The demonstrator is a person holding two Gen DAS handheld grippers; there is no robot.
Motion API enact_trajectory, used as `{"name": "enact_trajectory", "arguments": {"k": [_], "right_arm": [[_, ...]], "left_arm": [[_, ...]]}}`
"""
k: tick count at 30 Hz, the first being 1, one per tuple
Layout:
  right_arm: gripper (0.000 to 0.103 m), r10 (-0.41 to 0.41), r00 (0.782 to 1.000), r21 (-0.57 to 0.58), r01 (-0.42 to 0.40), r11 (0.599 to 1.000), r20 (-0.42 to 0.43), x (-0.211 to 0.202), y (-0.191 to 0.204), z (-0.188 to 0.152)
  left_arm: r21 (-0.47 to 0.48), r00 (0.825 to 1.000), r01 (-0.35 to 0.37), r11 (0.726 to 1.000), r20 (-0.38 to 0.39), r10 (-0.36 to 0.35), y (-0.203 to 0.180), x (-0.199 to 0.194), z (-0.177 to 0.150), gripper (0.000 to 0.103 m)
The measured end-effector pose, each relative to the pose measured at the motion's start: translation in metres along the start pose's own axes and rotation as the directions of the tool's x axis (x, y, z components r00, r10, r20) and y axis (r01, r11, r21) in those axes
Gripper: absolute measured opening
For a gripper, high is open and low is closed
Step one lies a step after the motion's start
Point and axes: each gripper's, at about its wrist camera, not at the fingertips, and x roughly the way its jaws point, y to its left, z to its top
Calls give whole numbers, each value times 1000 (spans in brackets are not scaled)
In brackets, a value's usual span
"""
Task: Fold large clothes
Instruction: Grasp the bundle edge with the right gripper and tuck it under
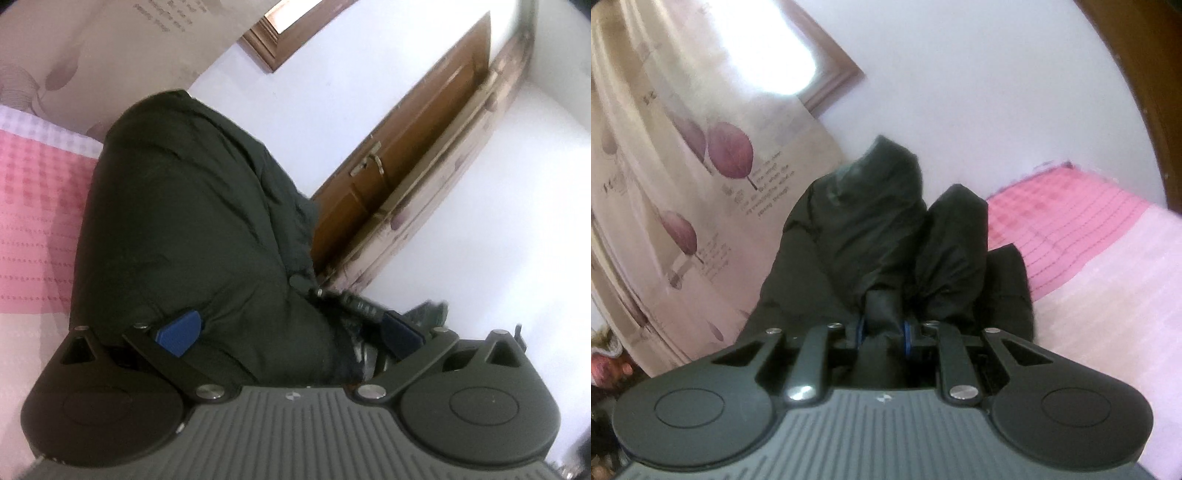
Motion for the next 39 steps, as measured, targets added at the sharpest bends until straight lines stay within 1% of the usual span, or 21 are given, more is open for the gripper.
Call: {"name": "enact_trajectory", "arguments": {"k": [2, 4, 6, 7, 11, 13, 14, 15, 16, 18, 20, 22, 23, 25, 27, 29, 31, 33, 34, 36, 39], "right_arm": [[19, 2, 1000, 8, -2, 1000, -7, -11, -12, -2], [20, 4, 1000, 39, -3, 999, -24, -10, -24, -5], [21, 8, 999, 84, -5, 996, -35, -10, -36, -9], [21, 13, 999, 106, -9, 994, -38, -10, -41, -11], [24, 14, 999, 130, -9, 991, -44, -10, -45, -16], [25, 18, 999, 138, -11, 990, -51, -10, -46, -16], [27, 22, 998, 138, -14, 990, -54, -11, -46, -16], [28, 28, 998, 140, -21, 990, -52, -12, -45, -14], [31, 36, 998, 143, -29, 989, -48, -15, -45, -12], [33, -3, 1000, 92, 5, 996, -18, -29, -37, -2], [33, -58, 995, -49, 62, 997, 79, -53, -16, 15], [33, -23, 988, -137, 44, 990, 150, -69, 5, 34], [33, 9, 988, -185, 20, 983, 154, -69, 18, 44], [32, 62, 992, -298, -27, 954, 108, -55, 46, 58], [31, 75, 996, -393, -53, 918, 41, -27, 67, 64], [29, 12, 1000, -490, -17, 872, -12, 9, 77, 64], [27, -72, 997, -516, 41, 856, -41, 42, 68, 66], [25, -183, 979, -503, 116, 856, -85, 74, 45, 67], [23, -208, 972, -479, 130, 868, -112, 85, 33, 67], [23, -186, 971, -403, 112, 908, -150, 94, 14, 67], [23, -218, 959, -380, 137, 915, -180, 103, -1, 63]], "left_arm": [[23, 997, 42, 999, 64, -44, -10, -3, 6, 101], [88, 992, 80, 993, 91, -88, -23, 0, 11, 99], [168, 994, 91, 982, 40, -99, -37, 20, 15, 88], [185, 995, 100, 978, 6, -103, -39, 32, 15, 85], [197, 990, 138, 971, -50, -131, -36, 71, 3, 83], [193, 990, 123, 973, -86, -109, -29, 88, -5, 82], [193, 991, 99, 976, -109, -79, -25, 96, -10, 77], [197, 991, 71, 978, -127, -46, -20, 102, -14, 68], [190, 992, 53, 980, -124, -30, -16, 104, -17, 67], [150, 992, 64, 987, -113, -47, -8, 102, -17, 68], [138, 992, 66, 988, -116, -50, -3, 103, -14, 68], [140, 991, 68, 988, -120, -51, 0, 104, -13, 68], [143, 992, 65, 988, -120, -48, -1, 106, -15, 68], [150, 992, 60, 987, -117, -43, -4, 106, -19, 69], [157, 993, 57, 986, -112, -40, -4, 105, -19, 69], [164, 993, 55, 985, -109, -38, -3, 105, -21, 69], [168, 994, 56, 984, -104, -39, -9, 105, -27, 69], [166, 994, 65, 984, -100, -49, -12, 103, -31, 69], [163, 994, 69, 984, -100, -53, -11, 104, -32, 69], [159, 994, 70, 985, -98, -55, -10, 103, -33, 65], [163, 994, 73, 984, -94, -58, -8, 101, -35, 56]]}}
